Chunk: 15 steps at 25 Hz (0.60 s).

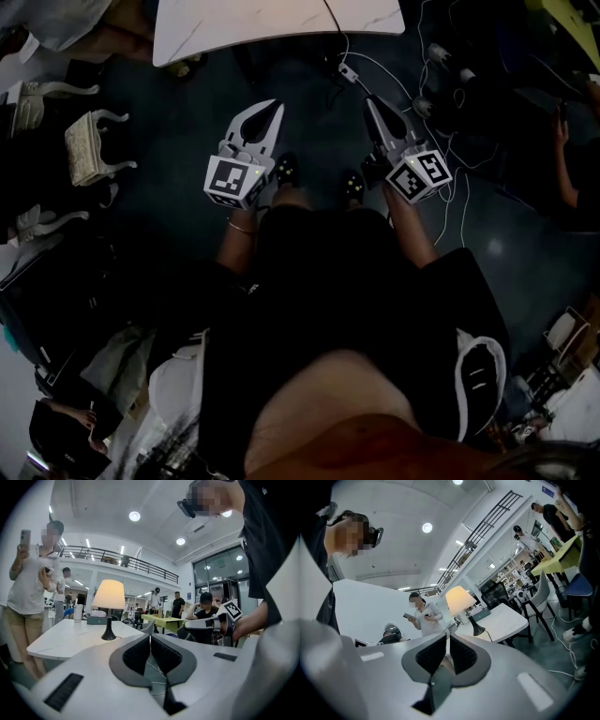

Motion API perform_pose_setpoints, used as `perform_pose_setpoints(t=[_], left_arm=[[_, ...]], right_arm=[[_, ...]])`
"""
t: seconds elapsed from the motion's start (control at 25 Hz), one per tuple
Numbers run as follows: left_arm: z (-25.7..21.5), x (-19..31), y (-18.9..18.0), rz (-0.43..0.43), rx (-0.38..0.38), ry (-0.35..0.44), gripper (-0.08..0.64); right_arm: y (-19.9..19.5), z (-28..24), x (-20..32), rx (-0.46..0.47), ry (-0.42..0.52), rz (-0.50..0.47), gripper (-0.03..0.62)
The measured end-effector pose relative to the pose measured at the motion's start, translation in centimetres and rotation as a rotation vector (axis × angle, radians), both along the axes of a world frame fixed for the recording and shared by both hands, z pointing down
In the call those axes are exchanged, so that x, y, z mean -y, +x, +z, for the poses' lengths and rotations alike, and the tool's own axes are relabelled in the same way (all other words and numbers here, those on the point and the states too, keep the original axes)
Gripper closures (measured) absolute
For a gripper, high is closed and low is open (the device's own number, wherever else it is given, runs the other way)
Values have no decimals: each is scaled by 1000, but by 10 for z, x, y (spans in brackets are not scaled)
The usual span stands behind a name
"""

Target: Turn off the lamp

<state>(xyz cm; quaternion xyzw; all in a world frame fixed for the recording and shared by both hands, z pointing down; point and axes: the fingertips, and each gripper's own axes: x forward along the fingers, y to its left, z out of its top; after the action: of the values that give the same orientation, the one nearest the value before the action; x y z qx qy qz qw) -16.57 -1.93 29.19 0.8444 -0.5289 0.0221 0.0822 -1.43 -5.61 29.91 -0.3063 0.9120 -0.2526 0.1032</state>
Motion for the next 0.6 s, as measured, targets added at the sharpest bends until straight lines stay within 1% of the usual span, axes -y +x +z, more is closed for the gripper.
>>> perform_pose_setpoints(t=[0.32, 0.48, 0.6], left_arm=[[20, 24, -27, 173, -24, -21, 552], [28, 38, -47, 223, -11, -50, 552], [37, 53, -51, 267, -28, -64, 552]], right_arm=[[-27, 17, 13, -52, -25, 141, 591], [-47, 25, 21, -84, -20, 189, 589], [-54, 36, 31, -114, -23, 223, 589]])
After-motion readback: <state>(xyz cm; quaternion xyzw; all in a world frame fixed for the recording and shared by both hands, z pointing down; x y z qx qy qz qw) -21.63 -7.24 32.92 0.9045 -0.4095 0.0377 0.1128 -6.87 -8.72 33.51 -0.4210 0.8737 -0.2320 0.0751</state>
